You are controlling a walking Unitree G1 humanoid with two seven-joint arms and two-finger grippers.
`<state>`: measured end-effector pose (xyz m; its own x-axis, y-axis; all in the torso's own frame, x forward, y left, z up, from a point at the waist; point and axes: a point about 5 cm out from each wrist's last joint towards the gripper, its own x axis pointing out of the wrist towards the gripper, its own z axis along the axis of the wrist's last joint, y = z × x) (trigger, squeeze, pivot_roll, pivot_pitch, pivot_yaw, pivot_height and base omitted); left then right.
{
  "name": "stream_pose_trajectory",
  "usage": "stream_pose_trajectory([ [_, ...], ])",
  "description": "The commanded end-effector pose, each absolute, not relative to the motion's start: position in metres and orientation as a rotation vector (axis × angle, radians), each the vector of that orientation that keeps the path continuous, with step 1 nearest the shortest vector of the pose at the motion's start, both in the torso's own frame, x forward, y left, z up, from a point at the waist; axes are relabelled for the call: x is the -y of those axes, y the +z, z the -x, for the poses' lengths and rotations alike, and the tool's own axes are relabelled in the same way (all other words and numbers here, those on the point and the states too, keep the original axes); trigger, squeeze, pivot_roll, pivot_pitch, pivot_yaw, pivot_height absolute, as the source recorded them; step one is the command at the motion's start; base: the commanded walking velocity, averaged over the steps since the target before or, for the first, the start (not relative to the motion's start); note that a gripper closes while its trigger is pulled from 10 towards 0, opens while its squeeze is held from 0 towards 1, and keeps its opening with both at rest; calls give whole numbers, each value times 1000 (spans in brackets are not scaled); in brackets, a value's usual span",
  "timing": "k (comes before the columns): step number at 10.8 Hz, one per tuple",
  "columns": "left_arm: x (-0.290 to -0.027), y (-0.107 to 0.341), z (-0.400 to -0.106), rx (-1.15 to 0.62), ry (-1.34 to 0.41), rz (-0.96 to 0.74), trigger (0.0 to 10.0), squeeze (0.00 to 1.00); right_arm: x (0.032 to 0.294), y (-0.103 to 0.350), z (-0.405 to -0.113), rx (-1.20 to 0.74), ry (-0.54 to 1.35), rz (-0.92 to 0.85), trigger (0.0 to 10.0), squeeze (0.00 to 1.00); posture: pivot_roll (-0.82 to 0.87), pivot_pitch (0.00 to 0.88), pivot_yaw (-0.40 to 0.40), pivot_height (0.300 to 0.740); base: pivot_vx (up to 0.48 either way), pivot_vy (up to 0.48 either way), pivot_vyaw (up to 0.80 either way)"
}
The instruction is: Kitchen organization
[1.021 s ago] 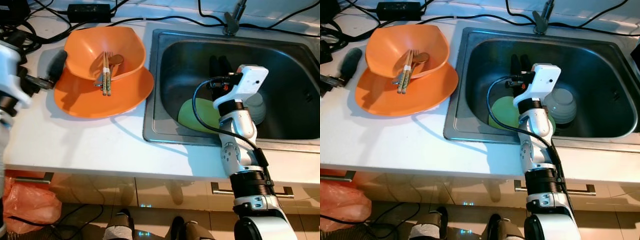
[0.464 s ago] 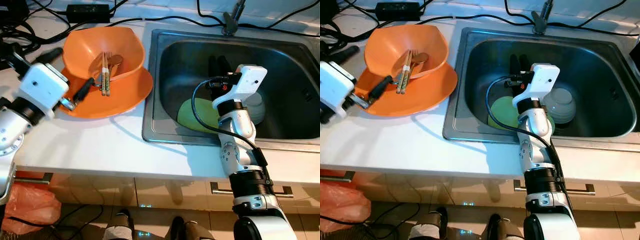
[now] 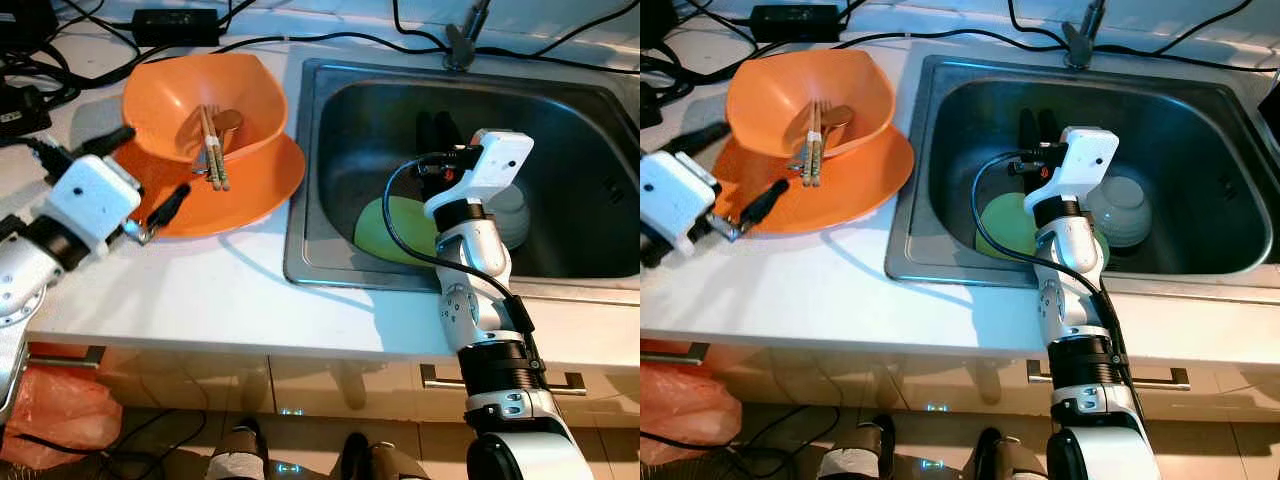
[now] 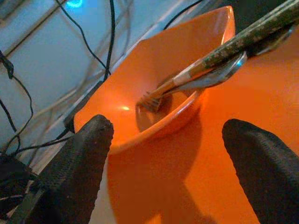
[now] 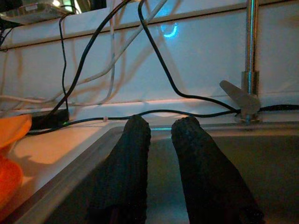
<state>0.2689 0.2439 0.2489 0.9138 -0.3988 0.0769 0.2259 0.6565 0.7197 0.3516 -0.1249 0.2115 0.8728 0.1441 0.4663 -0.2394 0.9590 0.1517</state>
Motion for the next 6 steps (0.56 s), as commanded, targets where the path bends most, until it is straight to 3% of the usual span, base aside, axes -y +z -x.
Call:
stream_pose_trajectory([
  [1, -247, 251, -267, 239, -355, -777, 10000, 0, 127, 196, -350, 418, 190, -226, 10000, 0, 219, 221, -42, 740, 0, 0, 0],
  [6, -233, 253, -276, 299, -388, -694, 10000, 0, 127, 196, -349, 419, 183, -227, 10000, 0, 209, 224, -37, 740, 0, 0, 0],
])
